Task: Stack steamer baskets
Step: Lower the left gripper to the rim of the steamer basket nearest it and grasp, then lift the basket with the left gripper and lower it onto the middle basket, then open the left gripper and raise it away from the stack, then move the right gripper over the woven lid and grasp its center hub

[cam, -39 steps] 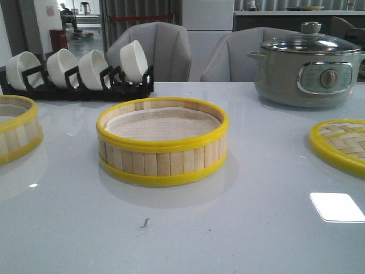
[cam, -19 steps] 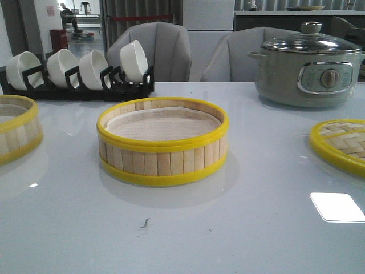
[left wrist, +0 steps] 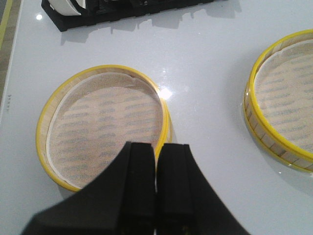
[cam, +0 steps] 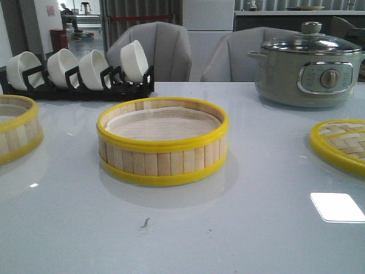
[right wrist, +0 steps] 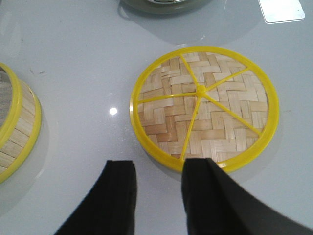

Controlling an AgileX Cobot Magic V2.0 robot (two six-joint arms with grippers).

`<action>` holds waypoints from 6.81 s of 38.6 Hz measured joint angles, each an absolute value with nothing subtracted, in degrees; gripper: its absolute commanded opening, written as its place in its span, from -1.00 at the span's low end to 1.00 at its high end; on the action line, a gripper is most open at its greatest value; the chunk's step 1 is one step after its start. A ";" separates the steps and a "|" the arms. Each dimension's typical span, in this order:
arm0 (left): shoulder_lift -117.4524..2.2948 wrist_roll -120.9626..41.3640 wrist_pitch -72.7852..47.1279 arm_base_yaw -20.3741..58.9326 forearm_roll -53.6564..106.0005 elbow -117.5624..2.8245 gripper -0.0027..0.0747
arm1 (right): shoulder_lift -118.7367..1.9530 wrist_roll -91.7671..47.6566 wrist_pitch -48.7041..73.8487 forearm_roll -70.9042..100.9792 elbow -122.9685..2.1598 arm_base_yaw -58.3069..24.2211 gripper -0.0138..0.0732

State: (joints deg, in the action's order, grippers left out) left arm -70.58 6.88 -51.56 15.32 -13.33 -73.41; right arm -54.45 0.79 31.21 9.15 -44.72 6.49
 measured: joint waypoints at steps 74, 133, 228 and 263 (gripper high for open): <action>-110.41 8.77 -33.56 9.81 -12.35 -73.45 0.33 | -54.50 0.79 32.74 10.61 -44.86 6.49 0.15; -108.91 8.84 -48.88 39.44 -9.98 -101.08 -0.70 | -55.26 0.79 32.84 10.61 -44.86 6.49 0.15; -115.93 2.68 -47.53 45.74 -6.68 -105.91 -0.73 | -55.26 0.69 32.88 10.69 -44.86 6.49 0.15; -66.19 6.84 -43.21 7.43 -9.71 -80.96 -0.70 | -56.33 0.69 32.97 10.69 -44.86 6.49 0.15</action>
